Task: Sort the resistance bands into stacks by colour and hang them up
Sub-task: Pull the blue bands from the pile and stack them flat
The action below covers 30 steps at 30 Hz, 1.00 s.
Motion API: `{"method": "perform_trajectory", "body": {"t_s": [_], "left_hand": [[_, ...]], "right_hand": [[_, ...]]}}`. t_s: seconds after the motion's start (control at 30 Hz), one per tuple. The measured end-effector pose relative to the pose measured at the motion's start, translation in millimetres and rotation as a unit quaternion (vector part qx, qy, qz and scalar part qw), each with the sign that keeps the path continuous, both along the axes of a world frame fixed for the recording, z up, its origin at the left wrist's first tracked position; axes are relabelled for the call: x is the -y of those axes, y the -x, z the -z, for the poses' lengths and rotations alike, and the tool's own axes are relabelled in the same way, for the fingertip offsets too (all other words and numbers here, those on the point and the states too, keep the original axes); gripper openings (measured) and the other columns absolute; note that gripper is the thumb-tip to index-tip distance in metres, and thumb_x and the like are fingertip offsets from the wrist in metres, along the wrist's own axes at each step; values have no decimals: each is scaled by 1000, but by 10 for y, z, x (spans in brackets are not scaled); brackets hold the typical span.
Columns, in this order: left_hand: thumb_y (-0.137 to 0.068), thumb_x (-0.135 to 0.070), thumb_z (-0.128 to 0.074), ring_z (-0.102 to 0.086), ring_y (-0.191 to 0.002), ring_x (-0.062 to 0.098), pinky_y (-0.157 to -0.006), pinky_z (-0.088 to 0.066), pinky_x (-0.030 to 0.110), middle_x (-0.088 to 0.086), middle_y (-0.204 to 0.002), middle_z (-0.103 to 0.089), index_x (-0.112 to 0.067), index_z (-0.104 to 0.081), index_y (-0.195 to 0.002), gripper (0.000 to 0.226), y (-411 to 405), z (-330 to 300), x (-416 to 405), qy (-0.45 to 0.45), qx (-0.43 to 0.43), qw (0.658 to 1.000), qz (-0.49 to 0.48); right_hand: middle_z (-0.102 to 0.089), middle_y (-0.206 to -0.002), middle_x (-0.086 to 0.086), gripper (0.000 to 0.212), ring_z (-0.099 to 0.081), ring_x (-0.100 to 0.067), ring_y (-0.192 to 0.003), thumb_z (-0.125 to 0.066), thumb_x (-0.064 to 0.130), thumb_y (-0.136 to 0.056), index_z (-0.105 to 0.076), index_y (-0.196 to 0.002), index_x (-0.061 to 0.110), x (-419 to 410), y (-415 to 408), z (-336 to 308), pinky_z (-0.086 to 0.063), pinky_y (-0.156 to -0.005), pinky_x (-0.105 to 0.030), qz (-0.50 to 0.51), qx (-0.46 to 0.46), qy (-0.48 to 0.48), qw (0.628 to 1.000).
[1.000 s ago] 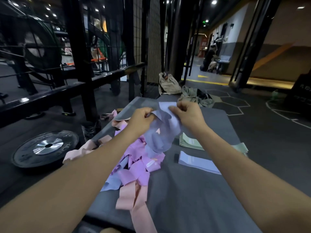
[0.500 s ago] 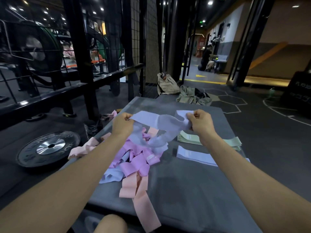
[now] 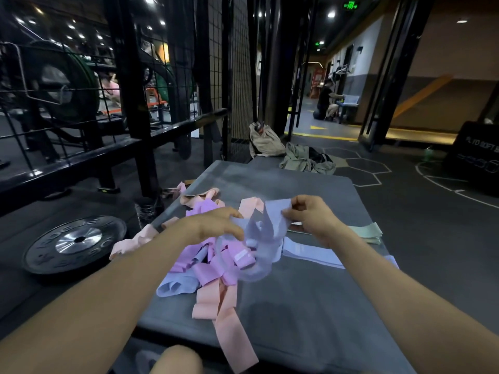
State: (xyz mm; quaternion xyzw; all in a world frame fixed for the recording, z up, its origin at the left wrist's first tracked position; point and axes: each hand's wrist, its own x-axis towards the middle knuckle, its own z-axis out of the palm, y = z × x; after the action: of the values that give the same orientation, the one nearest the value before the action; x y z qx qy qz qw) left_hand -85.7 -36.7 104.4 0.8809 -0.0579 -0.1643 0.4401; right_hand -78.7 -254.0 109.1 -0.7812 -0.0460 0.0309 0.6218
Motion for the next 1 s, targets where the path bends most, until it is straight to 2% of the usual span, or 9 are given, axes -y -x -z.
{"method": "perform_trajectory", "body": {"t_s": [0.07, 0.17, 0.27, 0.43, 0.53, 0.63, 0.77, 0.9, 1.0], "left_hand": [[-69, -35, -80, -48, -95, 11, -83, -40, 24, -6, -98, -54, -19, -61, -101, 41, -23, 89, 6, -67, 63, 996, 6], [-76, -36, -75, -39, -74, 14, -64, -31, 27, -2, -69, -41, -11, -55, -67, 33, -131, 186, 15, -20, 186, 980, -74], [-80, -24, -72, -51, -76, 16, -66, -38, 27, 4, -83, -61, -9, -68, -80, 16, -181, 146, -7, 30, 259, 951, -168], [-87, 3, -54, -56, -76, 13, -75, -46, 24, 7, -90, -66, -1, -70, -102, 21, -81, -14, 52, 121, 270, 940, -169], [-90, 1, -52, -53, -71, 13, -67, -49, 23, 5, -82, -63, -7, -67, -98, 19, -30, -112, 144, 200, 232, 941, -144], [-92, 0, -51, -54, -70, 14, -67, -48, 27, 6, -81, -61, -10, -67, -91, 18, -10, -211, 208, 246, 193, 941, -130], [-92, -3, -53, -55, -72, 17, -72, -47, 33, 3, -78, -63, -19, -65, -82, 22, 19, -287, 235, 270, 162, 944, -101], [-87, 9, -43, -54, -83, 16, -74, -48, 23, 3, -87, -61, -18, -63, -94, 34, 25, -293, 258, 286, 121, 949, -57], [-85, -6, -50, -57, -80, 12, -69, -48, 20, 1, -88, -62, -19, -64, -96, 22, 58, -283, 312, 334, 89, 938, -23]], "right_hand": [[-55, -73, -8, 15, -53, -18, -68, -60, -3, -87, -55, -77, 8, 5, 20, 6, -57, -69, -30, 4, 1, -23, 1000], [-54, -76, -12, 12, -54, -21, -70, -62, -4, -85, -53, -81, 4, 27, 35, 35, -58, -62, -27, 36, 4, -36, 999], [-55, -74, -14, 15, -57, -22, -68, -66, 2, -84, -52, -77, 3, 75, 62, 129, -58, -61, -28, 62, -26, -21, 997], [-54, -60, -6, 32, -48, -26, -61, -60, 25, -85, -55, -59, 6, -5, 161, 107, -38, -55, -28, 34, 36, 414, 909], [-58, -79, -2, 13, -52, -22, -76, -64, 24, -87, -61, -82, 12, -153, 150, -64, -39, -64, -27, 46, 149, 307, 939], [-61, -96, 3, 29, -59, -14, -85, -69, 21, -85, -60, -110, 11, -299, 141, -195, -46, -77, -24, -41, 165, 163, 972], [-53, -71, 4, 13, -46, -8, -62, -70, 12, -83, -57, -84, 12, -359, 108, -241, -40, -56, -13, -11, 177, 77, 981], [-49, -61, 0, 25, -42, -16, -60, -70, 8, -81, -50, -69, 13, -307, 50, -207, -40, -59, -29, 20, 168, 42, 985], [-51, -61, -1, 26, -45, -16, -60, -71, 9, -81, -51, -66, 15, -259, 32, -182, -40, -60, -33, 37, 162, 51, 985]]}}
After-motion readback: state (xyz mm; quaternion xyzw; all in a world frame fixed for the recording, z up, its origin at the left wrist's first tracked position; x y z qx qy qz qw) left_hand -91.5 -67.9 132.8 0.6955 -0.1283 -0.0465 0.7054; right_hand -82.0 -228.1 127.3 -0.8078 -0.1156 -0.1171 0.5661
